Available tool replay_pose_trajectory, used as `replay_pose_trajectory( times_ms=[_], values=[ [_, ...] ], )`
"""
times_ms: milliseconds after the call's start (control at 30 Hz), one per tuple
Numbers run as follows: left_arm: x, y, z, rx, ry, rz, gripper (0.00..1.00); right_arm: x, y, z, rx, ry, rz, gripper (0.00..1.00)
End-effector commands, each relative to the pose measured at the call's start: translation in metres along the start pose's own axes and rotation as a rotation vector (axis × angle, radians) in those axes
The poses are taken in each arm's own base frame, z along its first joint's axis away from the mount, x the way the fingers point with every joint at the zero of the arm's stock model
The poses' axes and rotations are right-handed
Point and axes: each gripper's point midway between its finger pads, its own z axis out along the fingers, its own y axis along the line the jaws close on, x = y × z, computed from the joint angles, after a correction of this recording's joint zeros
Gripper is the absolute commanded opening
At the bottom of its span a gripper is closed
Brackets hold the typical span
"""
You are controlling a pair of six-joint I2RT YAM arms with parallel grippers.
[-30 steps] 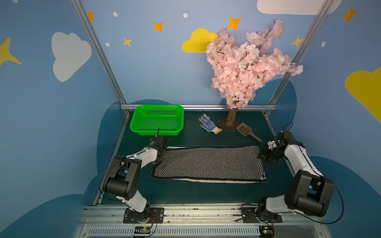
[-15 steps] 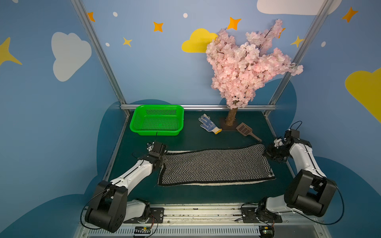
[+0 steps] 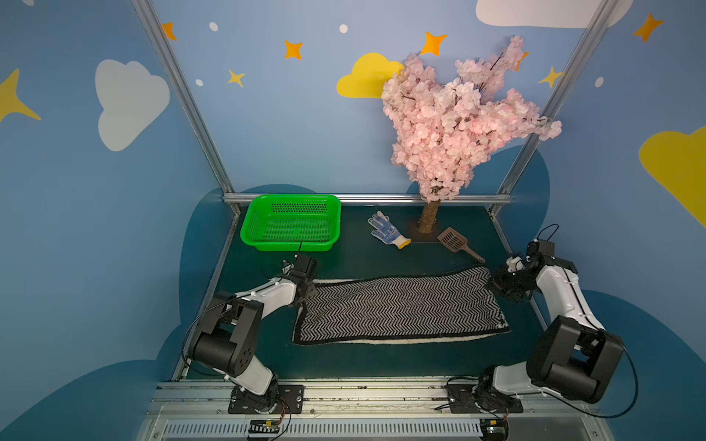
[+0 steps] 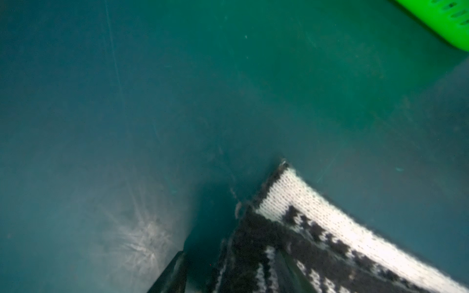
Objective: Roll up the scarf and place it into the basket
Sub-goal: Flatten out the scarf at the center of the board.
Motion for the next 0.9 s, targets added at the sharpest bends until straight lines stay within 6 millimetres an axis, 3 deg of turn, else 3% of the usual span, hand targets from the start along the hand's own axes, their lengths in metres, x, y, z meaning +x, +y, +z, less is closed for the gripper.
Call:
replay_pose_trajectory(
  times_ms=[0, 100, 400, 600, 867],
  values=[
    [-0.010, -0.001, 0.005, 0.000, -0.021, -0.013, 0.56, 0.008, 0.006, -0.002, -0.028, 0.015, -0.020, 0.00],
    [-0.011, -0.003, 0.012, 0.013, -0.005, -0.018, 0.53, 0.009, 0.006, -0.001, -0.030, 0.020, -0.022, 0.00],
    [-0.014, -0.012, 0.025, 0.030, 0.023, -0.008, 0.32, 0.010, 0.007, 0.000, -0.031, 0.018, -0.027, 0.00],
    [-0.014, -0.013, 0.023, 0.045, 0.020, -0.010, 0.14, 0.010, 0.006, 0.000, -0.030, 0.021, -0.026, 0.00],
    [-0.017, -0.011, 0.018, 0.049, 0.009, -0.008, 0.03, 0.010, 0.006, 0.001, -0.031, 0.023, -0.025, 0.00]
  ],
)
